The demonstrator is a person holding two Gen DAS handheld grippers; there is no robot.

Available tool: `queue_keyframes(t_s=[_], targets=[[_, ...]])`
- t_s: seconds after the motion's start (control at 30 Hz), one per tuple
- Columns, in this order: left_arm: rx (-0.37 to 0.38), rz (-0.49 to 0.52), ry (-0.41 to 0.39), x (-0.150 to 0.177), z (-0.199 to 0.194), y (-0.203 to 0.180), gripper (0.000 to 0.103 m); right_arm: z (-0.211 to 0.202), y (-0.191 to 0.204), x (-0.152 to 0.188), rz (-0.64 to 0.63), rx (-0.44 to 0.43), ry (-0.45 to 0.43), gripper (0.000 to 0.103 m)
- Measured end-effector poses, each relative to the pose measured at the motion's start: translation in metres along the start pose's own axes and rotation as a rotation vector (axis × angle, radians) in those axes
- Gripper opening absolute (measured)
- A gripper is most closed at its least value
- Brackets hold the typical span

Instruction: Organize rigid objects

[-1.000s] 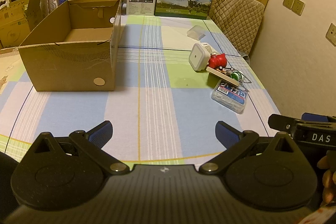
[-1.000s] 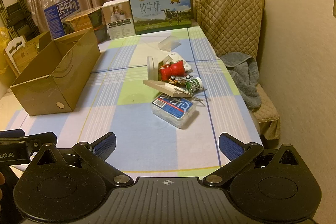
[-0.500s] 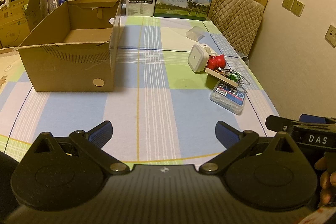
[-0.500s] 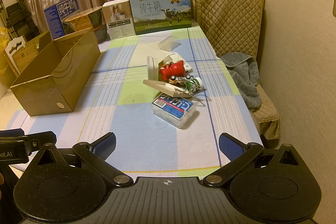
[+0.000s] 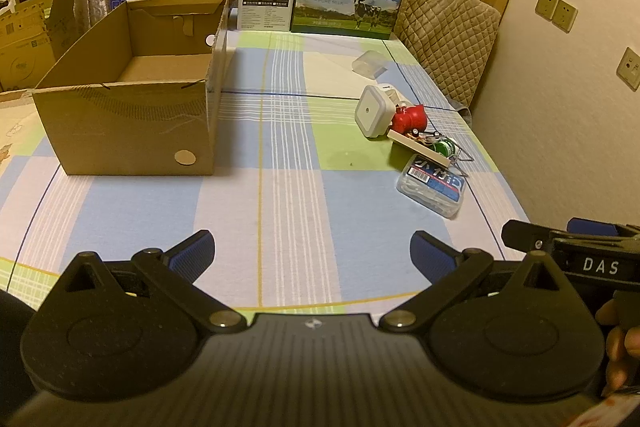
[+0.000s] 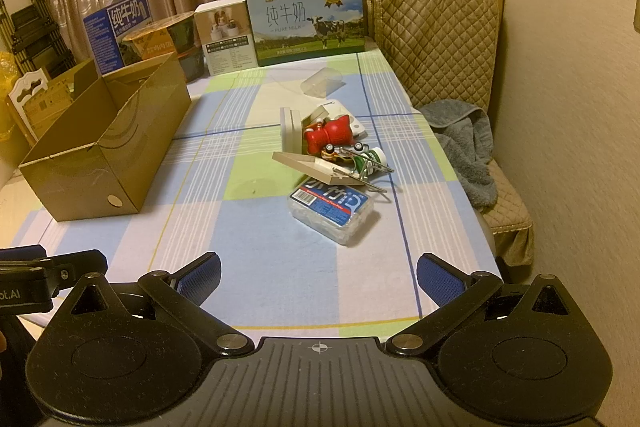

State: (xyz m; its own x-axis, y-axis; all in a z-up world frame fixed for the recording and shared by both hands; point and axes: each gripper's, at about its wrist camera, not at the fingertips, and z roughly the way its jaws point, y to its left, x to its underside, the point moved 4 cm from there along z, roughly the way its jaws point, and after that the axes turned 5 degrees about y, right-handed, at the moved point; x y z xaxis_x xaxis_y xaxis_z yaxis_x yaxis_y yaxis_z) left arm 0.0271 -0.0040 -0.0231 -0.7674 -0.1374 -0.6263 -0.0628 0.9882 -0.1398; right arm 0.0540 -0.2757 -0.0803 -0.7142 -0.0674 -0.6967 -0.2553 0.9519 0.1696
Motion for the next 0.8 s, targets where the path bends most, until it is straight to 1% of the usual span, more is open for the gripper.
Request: queue_keyframes(t_s=[0.27, 0.43, 0.53, 0.6, 0.73, 0.8], targets=[[0.014, 0.006, 0.007, 0.000, 0.001, -0.002, 0.102, 0.000, -0.001, -0.001, 0.002, 0.000, 0.002, 0.101], [0.025, 0.027, 0.007, -0.006, 0.006, -0.002, 0.102, 0.000, -0.006, -0.003, -0.004, -0.004, 0.018, 0.101], [0.043, 0.037, 0.015, -0.012, 0.013, -0.002, 0.102, 0.000, -0.008, -0.010, 0.005, -0.016, -0.001, 0.101], [0.046, 0.054, 0.015, -0.017, 0.019, -0.003, 0.102, 0.002, -0.011, -0.014, -0.008, -0.002, -0.012, 0.101], [0.052, 0.083, 0.030, -0.026, 0.036, -0.002, 0.102, 0.013, -0.016, -0.020, -0.027, 0.007, -0.014, 0.101], [0.065, 0.097, 0.031, -0.032, 0.046, -0.001, 0.102, 0.021, -0.019, -0.023, -0.033, -0.004, -0.012, 0.101]])
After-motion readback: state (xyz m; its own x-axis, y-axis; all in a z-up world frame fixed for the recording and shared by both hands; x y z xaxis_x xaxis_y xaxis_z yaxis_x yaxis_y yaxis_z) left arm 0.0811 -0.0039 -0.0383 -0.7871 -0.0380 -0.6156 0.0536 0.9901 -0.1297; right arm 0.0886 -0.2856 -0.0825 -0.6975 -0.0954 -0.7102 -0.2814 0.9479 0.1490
